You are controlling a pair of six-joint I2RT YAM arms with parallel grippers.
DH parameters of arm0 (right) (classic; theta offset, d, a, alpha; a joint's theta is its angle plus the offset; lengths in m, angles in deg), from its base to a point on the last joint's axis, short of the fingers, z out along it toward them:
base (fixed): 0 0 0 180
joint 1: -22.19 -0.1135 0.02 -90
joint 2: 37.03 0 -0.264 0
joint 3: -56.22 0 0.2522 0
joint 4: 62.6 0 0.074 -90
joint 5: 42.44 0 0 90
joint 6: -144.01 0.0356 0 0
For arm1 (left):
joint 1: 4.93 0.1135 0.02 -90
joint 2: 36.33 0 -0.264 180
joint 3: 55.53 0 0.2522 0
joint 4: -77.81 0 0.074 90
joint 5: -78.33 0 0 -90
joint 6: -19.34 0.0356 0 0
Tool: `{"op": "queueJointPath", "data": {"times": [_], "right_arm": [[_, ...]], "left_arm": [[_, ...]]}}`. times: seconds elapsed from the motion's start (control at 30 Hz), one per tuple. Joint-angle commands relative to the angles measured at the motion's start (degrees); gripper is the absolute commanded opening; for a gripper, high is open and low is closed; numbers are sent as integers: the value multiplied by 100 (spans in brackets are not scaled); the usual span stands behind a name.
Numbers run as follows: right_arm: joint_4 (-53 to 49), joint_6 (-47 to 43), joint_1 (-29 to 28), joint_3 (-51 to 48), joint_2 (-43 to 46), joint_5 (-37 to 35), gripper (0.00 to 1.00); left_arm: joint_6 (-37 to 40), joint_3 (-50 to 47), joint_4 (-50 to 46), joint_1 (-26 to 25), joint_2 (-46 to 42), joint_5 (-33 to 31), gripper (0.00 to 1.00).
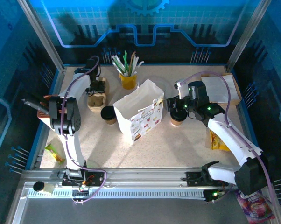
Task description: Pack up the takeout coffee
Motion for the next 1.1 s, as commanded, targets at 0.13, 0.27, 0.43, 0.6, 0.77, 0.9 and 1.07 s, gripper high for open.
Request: {"op": "queueJointPath", "data": {"times": [0.13, 0.27, 0.43, 0.6, 0.77, 0.9, 1.07], "right_arm": [[-3, 31, 74, 146, -41, 95, 93], [-4, 33, 76, 140, -31, 87, 93], [-15, 31, 76, 152, -44, 96, 93], [-14, 35, 76, 146, -57, 98, 93], [-5, 29, 76, 155, -75, 91, 93], [-27, 23, 76, 156, -54, 66, 93], [-46, 21, 72, 164, -52, 74, 93]], "left_arm": [[72, 102, -136, 67, 69, 164, 43], [89, 114, -158, 68, 92, 152, 43], [111, 143, -166, 70, 146, 120, 44], [104, 154, -180, 70, 164, 142, 45], [107, 187, -178, 68, 151, 159, 42], [109, 219, -171, 66, 111, 177, 38], [107, 228, -153, 65, 34, 186, 35]]}}
